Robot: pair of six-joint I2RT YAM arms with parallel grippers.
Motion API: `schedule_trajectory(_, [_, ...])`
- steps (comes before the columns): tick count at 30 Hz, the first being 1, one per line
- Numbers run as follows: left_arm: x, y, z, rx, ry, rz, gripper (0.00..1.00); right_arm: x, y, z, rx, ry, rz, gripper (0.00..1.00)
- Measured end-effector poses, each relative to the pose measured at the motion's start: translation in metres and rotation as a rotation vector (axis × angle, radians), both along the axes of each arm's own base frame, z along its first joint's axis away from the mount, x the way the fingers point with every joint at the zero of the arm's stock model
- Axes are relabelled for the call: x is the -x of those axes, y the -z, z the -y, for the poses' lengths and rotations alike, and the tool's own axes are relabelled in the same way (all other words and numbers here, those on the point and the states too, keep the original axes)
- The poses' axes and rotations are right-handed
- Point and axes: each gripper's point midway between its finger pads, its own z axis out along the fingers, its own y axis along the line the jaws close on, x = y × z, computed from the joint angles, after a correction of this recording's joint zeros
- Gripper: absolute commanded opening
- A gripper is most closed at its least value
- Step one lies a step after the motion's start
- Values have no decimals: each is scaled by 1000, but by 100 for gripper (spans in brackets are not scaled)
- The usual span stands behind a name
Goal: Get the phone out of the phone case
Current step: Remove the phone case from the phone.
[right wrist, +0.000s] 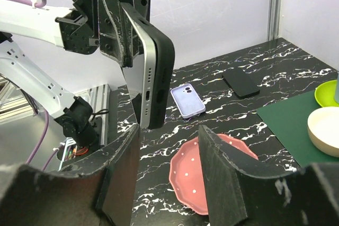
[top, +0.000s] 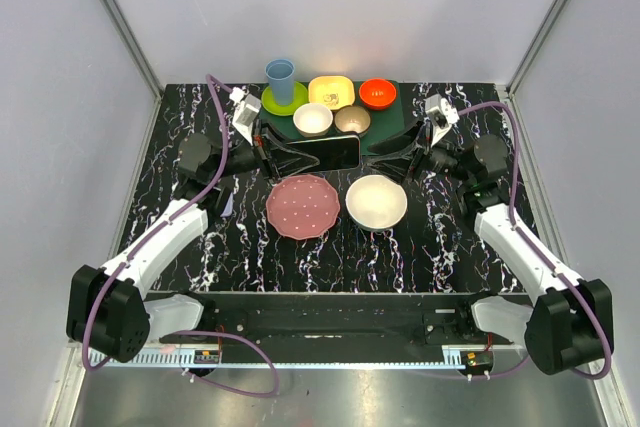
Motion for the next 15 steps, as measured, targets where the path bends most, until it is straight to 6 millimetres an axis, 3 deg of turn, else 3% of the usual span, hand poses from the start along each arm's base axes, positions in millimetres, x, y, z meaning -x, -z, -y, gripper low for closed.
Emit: schedule_trajectory(15, [3, 4, 1, 2, 15, -14, 0, -10, 1, -2, -67, 17, -69, 52])
